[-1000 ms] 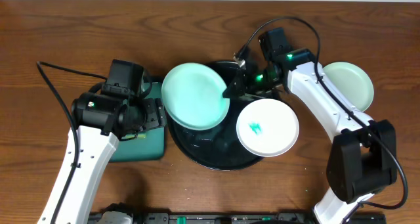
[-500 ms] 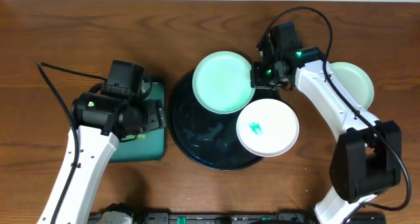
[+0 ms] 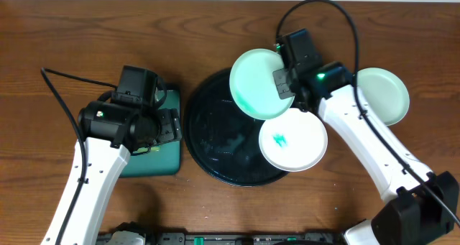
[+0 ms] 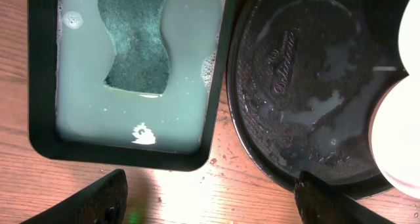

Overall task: Clean dirty plates on tray and stack at the side
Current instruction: 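Lift the scrubbed plate with the right gripper off the black tray, then carry the plate right toward the first plate with the right gripper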

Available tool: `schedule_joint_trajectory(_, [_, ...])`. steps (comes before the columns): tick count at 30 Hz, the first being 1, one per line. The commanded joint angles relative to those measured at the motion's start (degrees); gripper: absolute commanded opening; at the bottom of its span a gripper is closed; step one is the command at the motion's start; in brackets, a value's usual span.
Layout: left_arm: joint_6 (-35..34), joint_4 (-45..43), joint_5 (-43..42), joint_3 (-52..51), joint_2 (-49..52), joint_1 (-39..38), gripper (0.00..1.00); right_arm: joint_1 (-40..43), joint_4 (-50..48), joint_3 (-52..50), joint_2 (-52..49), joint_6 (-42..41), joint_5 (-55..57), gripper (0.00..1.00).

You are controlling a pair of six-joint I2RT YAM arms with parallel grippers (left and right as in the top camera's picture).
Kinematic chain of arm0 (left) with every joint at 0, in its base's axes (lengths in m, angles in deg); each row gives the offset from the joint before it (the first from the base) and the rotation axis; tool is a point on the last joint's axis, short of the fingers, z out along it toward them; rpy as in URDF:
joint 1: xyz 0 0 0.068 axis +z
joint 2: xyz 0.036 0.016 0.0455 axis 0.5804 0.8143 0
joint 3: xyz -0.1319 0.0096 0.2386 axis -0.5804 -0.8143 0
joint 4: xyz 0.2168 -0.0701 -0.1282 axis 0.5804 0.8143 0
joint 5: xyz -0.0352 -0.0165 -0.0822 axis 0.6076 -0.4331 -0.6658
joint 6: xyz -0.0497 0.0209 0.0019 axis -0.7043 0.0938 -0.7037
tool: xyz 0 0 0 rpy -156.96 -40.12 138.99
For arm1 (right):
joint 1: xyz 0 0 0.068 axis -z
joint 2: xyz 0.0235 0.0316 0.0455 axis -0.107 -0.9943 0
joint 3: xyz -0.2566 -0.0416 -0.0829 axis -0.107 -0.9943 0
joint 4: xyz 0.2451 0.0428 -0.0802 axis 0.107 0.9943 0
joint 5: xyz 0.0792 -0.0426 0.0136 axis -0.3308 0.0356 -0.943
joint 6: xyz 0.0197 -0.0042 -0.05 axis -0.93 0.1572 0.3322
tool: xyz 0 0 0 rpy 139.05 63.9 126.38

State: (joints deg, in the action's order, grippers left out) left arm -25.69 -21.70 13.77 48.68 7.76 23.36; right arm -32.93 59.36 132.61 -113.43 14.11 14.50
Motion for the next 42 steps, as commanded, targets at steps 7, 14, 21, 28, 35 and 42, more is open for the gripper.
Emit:
schedule_joint_trajectory(7, [-0.5,0.2,0.31,0.5,-0.2,-0.22,0.82,-9.18,-0.02,0.81,0.72,5.2,26.32,0.01])
schedule_joint_trajectory(14, [-0.48,0.17,0.33,0.5,-0.2,-0.22,0.82,-15.87,0.0,0.81,0.72,7.56,39.01,0.01])
schedule_joint_trajectory(21, [-0.48,0.17,0.33,0.5,-0.2,-0.22,0.82,-22.08,0.04,0.81,0.72,7.98,52.28,0.01])
schedule_joint_trajectory(28, [-0.48,0.15,0.33,0.5,-0.2,-0.22,0.82,-28.24,0.0,0.81,0.72,11.32,63.1,0.01])
schedule_joint_trajectory(35, [-0.48,-0.22,0.33,0.5,-0.2,-0.17,0.82,-30.58,0.02,0.81,0.72,12.85,64.98,0.01])
schedule_joint_trajectory(42, [-0.31,-0.22,0.31,0.5,-0.2,-0.17,0.82,-30.64,0.02,0.81,0.72,12.87,64.96,0.01])
